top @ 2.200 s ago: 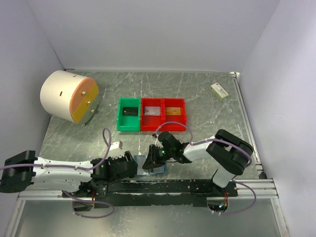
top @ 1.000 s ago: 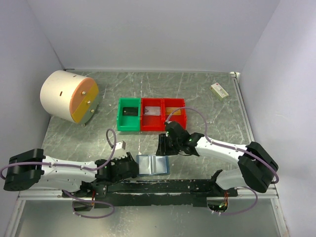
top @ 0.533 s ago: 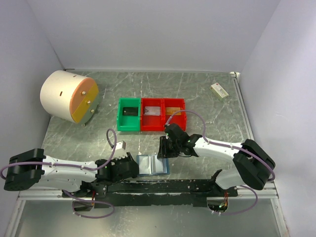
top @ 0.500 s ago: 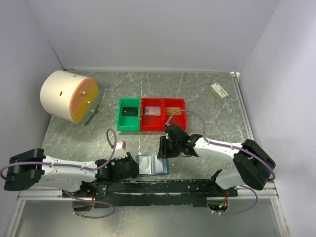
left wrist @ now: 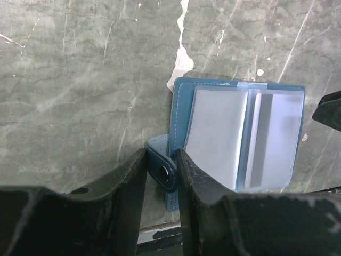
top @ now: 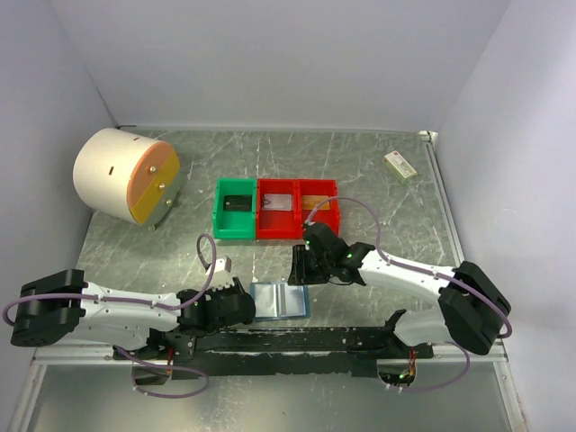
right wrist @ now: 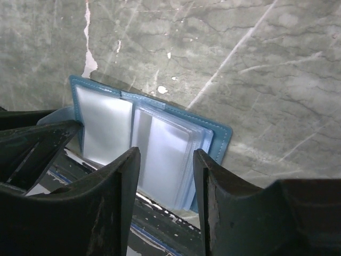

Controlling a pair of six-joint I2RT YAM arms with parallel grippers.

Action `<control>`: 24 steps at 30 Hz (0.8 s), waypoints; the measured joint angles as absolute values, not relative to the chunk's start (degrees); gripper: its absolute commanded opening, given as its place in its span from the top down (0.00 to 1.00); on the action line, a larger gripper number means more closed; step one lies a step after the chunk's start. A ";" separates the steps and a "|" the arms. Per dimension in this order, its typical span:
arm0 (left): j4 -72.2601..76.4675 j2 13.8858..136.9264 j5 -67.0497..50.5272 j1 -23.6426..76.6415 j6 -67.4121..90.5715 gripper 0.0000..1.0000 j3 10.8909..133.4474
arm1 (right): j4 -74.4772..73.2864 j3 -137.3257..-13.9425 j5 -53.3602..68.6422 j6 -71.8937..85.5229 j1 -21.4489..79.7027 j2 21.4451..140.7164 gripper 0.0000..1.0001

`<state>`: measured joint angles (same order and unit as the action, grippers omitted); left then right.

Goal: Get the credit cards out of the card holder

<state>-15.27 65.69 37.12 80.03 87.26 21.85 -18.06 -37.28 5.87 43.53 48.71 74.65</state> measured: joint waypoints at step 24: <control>-15.90 65.32 37.04 80.03 87.11 0.62 21.85 | -10.55 -33.52 9.65 45.01 48.64 77.47 0.64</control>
<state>-15.90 65.32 37.04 80.03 87.11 21.85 -10.55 -33.52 9.65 45.01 48.64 77.47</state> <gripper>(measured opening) 0.385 0.345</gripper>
